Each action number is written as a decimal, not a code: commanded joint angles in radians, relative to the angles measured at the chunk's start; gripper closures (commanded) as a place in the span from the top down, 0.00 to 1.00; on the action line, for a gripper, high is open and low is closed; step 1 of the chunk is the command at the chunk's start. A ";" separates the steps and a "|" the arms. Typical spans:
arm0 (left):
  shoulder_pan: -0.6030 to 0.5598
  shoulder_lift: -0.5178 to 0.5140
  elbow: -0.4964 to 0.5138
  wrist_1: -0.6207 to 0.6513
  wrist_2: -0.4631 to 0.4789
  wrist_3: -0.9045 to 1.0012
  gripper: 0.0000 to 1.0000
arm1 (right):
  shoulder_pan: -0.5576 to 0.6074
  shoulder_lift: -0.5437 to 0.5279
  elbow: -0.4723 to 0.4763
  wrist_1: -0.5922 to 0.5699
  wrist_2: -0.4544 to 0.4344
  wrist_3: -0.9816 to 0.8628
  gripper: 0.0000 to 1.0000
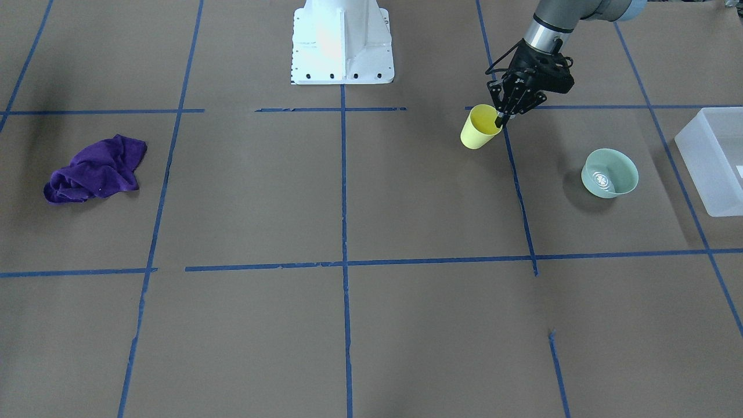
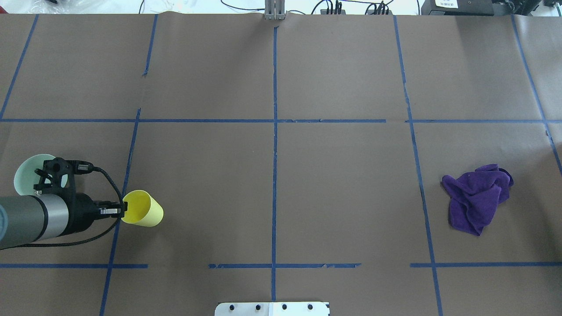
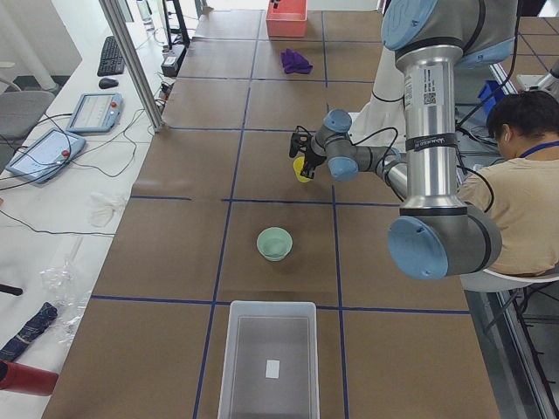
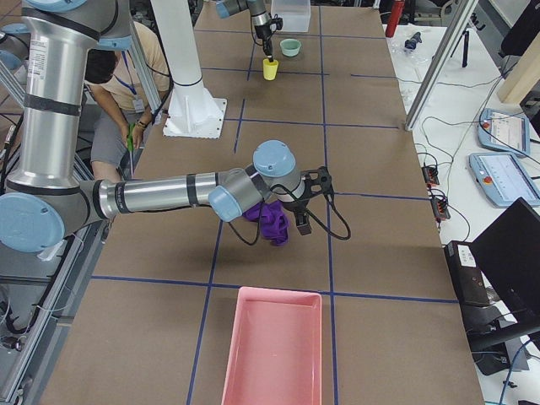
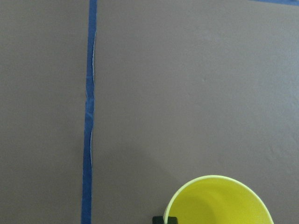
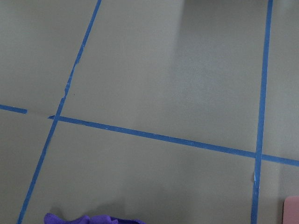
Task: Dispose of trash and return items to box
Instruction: 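Lift the yellow cup with the left gripper and drop it into the clear bin, then move the right gripper toward the purple cloth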
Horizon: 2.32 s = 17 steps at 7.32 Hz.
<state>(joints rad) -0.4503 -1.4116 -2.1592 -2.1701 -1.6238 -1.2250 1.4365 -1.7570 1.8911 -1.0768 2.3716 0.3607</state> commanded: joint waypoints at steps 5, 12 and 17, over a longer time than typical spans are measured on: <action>-0.926 0.134 0.141 0.001 -0.584 1.238 0.00 | -0.005 0.004 0.000 0.002 0.005 -0.002 1.00; -1.176 0.135 0.631 -0.196 -0.679 1.707 0.00 | -0.015 0.008 0.000 0.003 0.005 -0.003 1.00; -1.138 0.166 0.706 -0.278 -0.775 1.647 0.00 | -0.024 0.007 0.000 0.003 -0.015 -0.005 1.00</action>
<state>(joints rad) -1.6056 -1.2488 -1.4645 -2.4468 -2.3847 0.4168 1.4148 -1.7490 1.8914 -1.0738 2.3587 0.3570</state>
